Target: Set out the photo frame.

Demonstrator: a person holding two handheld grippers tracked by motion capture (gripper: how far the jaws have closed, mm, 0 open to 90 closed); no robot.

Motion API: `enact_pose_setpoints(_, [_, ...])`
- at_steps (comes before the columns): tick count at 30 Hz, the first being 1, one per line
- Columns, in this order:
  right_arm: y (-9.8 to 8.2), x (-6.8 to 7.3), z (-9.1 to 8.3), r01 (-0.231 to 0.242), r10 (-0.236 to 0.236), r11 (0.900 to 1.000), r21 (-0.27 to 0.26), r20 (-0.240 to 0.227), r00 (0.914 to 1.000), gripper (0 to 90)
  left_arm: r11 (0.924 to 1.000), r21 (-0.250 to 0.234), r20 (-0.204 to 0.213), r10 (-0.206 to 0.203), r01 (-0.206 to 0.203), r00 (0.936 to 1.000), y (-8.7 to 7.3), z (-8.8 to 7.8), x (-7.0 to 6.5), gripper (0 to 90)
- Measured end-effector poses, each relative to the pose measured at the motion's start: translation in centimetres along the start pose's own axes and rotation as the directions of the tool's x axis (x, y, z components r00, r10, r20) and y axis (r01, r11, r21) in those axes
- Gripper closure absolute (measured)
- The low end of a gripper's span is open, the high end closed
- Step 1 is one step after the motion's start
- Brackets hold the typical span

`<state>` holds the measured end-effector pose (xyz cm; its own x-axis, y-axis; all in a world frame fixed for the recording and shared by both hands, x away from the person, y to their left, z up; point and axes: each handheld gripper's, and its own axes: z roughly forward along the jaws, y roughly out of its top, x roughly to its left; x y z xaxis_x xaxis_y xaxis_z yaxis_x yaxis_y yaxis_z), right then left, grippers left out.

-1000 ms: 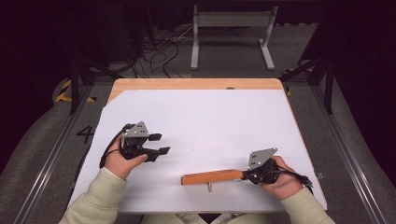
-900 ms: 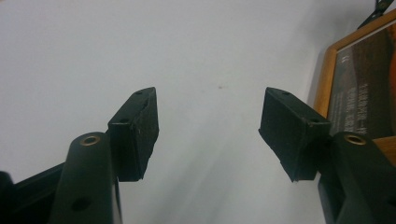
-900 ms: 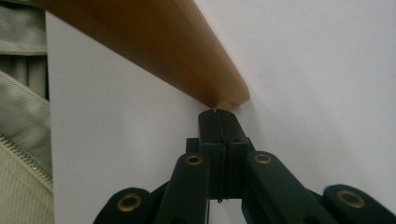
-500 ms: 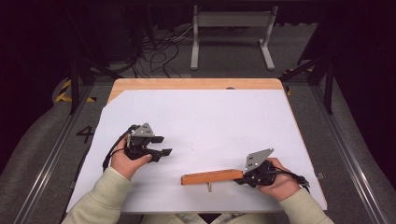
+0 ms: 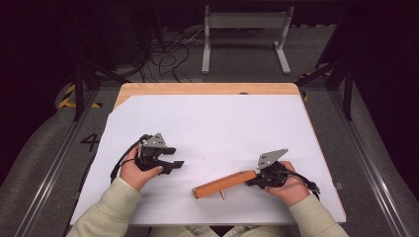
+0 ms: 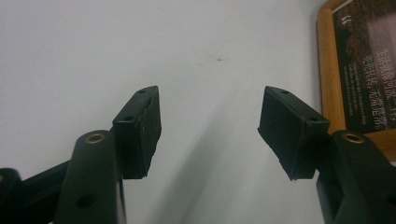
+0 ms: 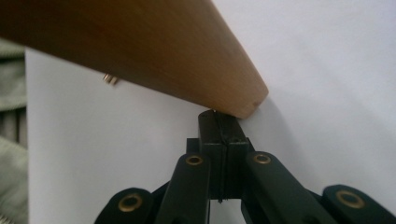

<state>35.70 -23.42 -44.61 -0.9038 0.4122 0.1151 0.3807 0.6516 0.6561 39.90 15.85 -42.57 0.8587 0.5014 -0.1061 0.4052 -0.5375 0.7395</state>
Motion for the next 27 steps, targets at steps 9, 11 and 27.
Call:
enact_pose_setpoints(9, [1.9,-2.0,1.2,-0.067,0.067,0.996,-0.053,-0.002,0.9978,90.0,0.9998,-0.005,-0.013,-0.019,0.019,0.9997,-0.7,0.1,0.0,41.1])
enact_pose_setpoints(11, [2.4,-2.3,1.6,-0.072,0.072,0.996,-0.053,0.002,0.9974,90.0,0.9993,-0.001,-0.007,-0.037,0.037,0.9993,-0.8,0.0,-0.1,42.1])
enact_pose_setpoints(27, [5.3,-4.0,3.9,-0.09,0.093,0.991,-0.103,0.026,0.9953,90.0,0.9992,0.015,0.061,-0.038,0.037,0.9974,-1.7,0.0,-0.8,62.3])
